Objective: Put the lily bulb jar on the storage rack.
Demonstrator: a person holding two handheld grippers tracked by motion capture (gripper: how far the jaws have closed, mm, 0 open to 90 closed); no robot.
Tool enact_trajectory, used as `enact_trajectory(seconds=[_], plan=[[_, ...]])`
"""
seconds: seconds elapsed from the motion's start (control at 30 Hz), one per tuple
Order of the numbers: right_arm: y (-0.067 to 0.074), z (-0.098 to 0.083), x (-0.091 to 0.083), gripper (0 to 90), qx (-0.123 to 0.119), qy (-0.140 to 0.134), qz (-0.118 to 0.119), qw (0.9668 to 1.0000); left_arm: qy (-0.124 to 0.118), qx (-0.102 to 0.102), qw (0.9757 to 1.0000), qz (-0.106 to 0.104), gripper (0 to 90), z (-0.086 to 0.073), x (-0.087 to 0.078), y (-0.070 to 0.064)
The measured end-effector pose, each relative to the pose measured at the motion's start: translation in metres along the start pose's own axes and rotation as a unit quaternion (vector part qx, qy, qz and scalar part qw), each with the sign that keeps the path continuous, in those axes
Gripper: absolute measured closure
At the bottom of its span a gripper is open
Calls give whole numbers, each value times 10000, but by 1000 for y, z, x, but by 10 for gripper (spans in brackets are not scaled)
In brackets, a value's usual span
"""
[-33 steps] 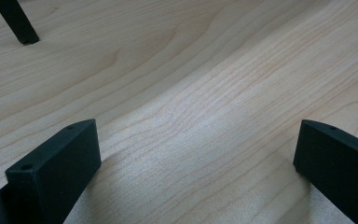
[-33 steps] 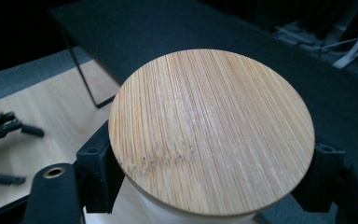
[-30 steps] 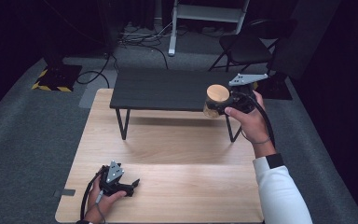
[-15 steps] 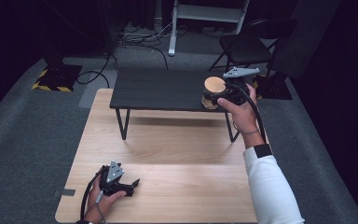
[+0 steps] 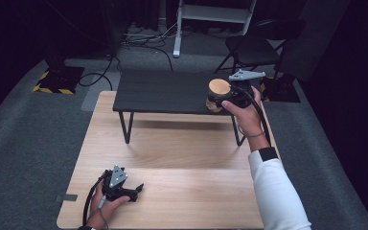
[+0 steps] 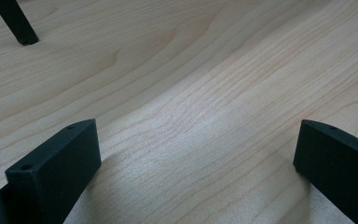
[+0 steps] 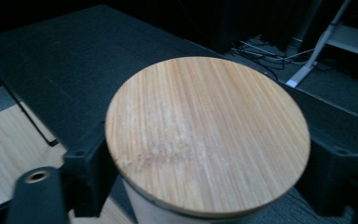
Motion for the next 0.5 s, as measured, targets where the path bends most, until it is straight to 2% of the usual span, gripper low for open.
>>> enact_trajectory(seconds=[0.23,0.3,0.33,0.5], plan=[[-1,-1,-2,93,-57,-49,40,10000,0,2,10000,0,5,0,0,0],[0,-1,-5,72,-78,-90,43,9999,1,3,10000,-1,5,0,0,0],[-1,-2,-6,72,-102,-110,139,9998,1,4,10000,-1,5,0,0,0],[-1,-3,-15,52,-238,-189,134,9994,1,2,10000,-2,5,0,0,0]])
Point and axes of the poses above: each handheld gripper's, and its own axes: x roughly forward along the jaws, z roughly out of its top, y roughly to its left, the point moved 6 cm from there along x, roughly forward along the jaws, and after that the axes turned 9 degrees about y, right-handed, at the moved point
